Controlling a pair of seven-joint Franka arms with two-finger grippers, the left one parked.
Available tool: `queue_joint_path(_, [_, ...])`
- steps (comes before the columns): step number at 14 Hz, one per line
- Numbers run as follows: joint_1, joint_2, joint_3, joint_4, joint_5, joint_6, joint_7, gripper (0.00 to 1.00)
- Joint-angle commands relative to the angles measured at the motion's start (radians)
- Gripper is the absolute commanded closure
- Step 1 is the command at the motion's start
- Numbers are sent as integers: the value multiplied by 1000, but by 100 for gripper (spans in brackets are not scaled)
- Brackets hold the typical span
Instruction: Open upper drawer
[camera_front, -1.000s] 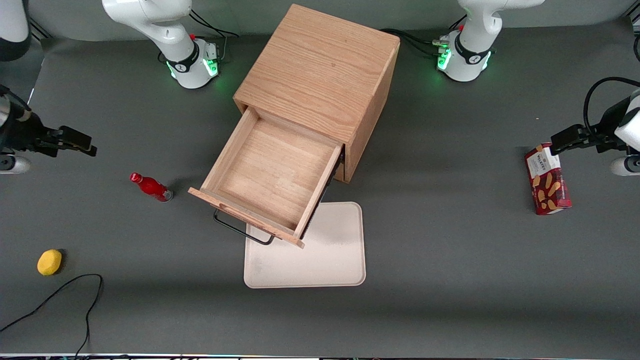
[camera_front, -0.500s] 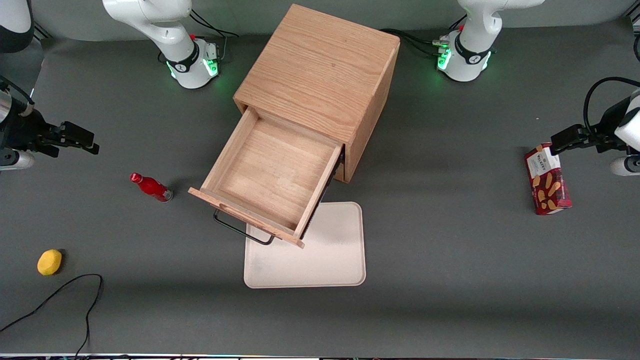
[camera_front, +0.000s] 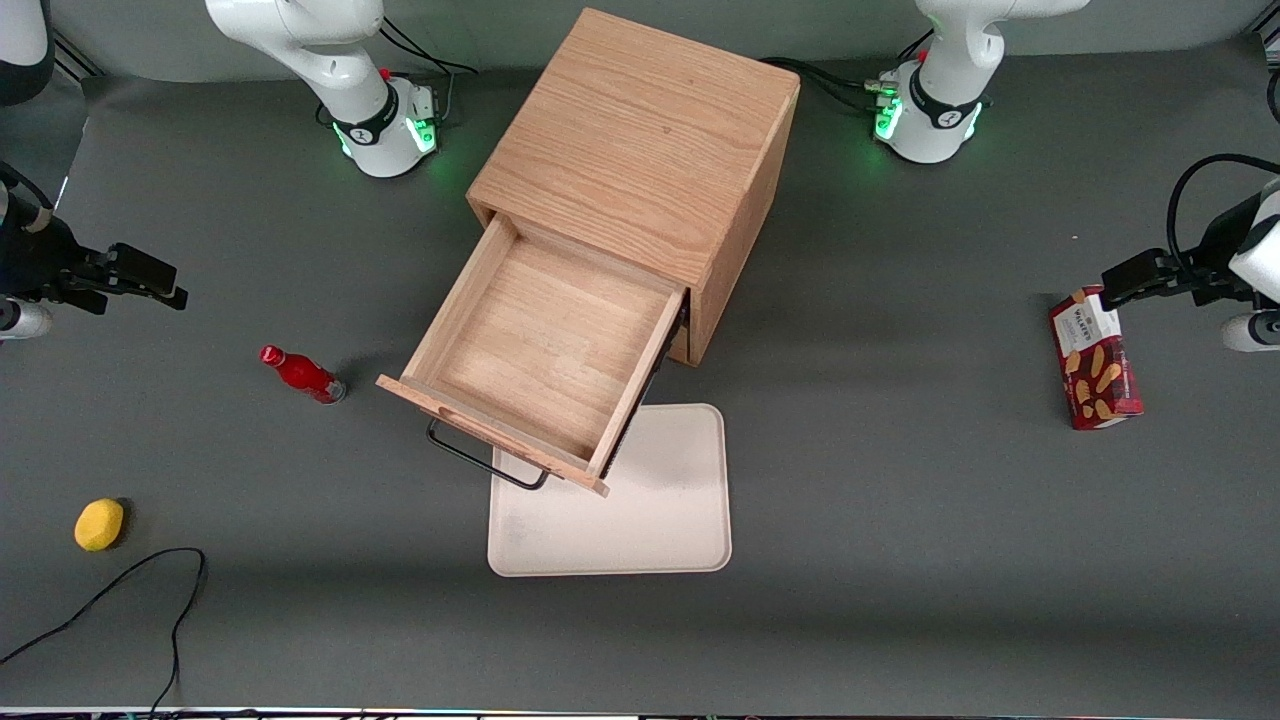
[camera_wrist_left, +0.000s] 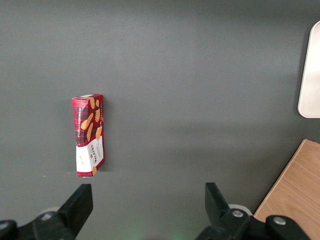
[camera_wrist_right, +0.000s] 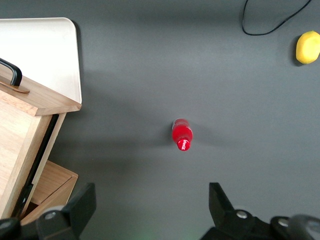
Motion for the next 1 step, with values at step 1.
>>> queue_joint_path(1, [-17, 2, 16, 9, -9, -2, -1, 0])
